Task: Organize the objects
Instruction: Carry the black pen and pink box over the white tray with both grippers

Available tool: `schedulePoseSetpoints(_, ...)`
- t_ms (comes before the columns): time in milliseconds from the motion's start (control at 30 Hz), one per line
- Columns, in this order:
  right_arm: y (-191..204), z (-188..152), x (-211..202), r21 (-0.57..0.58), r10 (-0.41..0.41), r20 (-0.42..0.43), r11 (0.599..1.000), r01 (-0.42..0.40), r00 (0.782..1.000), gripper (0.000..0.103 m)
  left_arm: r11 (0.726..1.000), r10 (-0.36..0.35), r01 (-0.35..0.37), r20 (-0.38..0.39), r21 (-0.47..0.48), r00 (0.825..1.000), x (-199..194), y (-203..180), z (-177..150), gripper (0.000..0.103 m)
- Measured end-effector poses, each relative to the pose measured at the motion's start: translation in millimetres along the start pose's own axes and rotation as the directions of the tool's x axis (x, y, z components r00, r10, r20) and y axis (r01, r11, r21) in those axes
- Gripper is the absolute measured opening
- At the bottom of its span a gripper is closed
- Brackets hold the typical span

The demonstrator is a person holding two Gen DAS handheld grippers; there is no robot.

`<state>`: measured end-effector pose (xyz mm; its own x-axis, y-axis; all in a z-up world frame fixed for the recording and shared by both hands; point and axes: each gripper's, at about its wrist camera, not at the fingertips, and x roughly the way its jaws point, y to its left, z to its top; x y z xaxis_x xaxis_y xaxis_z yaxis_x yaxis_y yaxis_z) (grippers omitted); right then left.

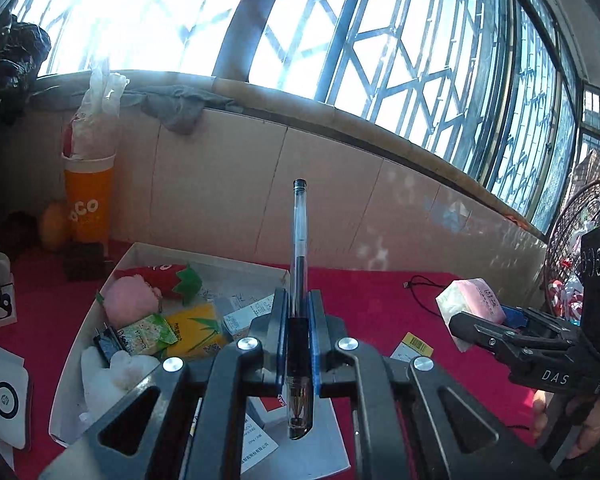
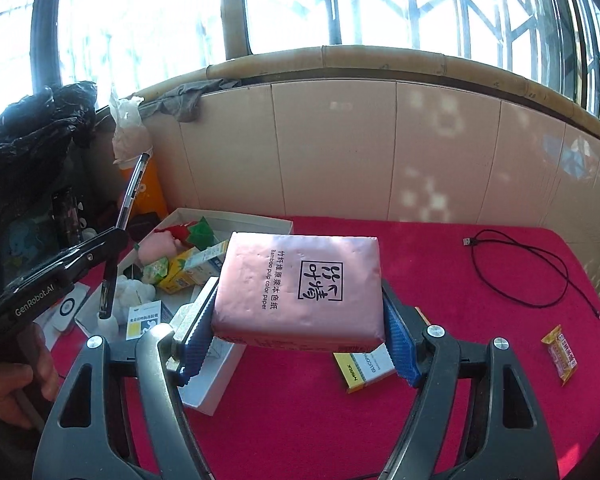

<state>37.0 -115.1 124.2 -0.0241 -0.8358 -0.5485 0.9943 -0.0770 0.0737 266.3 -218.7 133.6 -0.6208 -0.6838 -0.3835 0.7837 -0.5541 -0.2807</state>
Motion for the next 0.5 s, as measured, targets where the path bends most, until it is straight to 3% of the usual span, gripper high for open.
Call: schedulePoseSetpoints(500, 52.8, 19.1, 52.8, -0.012, 0.132, -0.106, 0.991, -0.134, 0.986, 0.074, 0.982, 0.16, -0.165, -0.054, -0.092, 0.986, 4.7, 75.7, -10.7, 0.008)
